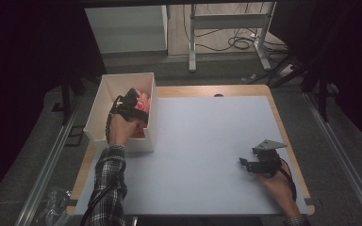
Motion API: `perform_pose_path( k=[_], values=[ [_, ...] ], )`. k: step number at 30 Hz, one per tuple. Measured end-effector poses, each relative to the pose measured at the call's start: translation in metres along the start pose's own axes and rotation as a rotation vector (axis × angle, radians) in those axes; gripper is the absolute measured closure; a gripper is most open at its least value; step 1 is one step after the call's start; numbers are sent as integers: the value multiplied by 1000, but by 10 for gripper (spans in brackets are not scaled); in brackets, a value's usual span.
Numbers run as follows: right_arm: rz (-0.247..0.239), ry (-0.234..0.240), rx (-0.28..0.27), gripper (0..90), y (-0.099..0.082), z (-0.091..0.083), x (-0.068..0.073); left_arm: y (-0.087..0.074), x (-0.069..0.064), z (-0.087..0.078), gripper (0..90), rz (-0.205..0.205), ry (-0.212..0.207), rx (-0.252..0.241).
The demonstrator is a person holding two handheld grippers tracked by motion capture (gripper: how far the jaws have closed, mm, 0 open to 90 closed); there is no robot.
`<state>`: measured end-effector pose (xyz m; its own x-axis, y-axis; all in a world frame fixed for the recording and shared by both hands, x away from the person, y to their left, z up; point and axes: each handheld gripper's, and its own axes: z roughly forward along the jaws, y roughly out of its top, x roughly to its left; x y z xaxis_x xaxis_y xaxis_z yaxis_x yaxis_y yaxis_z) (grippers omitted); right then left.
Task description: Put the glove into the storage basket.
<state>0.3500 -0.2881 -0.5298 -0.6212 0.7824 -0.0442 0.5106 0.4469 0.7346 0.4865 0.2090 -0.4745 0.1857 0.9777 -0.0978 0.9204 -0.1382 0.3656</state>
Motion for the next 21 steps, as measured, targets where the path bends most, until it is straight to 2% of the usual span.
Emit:
perform_pose_path(
  k=[4, 8, 9, 16, 21],
  values=[
    [0, 0, 0, 278, 0, 0, 0, -2, 0, -4, 38, 4, -6, -27],
    [0, 0, 0, 278, 0, 0, 0, -5, 1, -10, 36, 26, -12, -51],
    [0, 0, 0, 278, 0, 0, 0, -6, 2, -14, 34, 28, -15, -73],
    [0, 0, 0, 278, 0, 0, 0, -11, 5, -26, 33, 45, -16, -137],
    [0, 0, 0, 278, 0, 0, 0, -15, 6, -31, 33, 58, -27, -169]
  ],
)
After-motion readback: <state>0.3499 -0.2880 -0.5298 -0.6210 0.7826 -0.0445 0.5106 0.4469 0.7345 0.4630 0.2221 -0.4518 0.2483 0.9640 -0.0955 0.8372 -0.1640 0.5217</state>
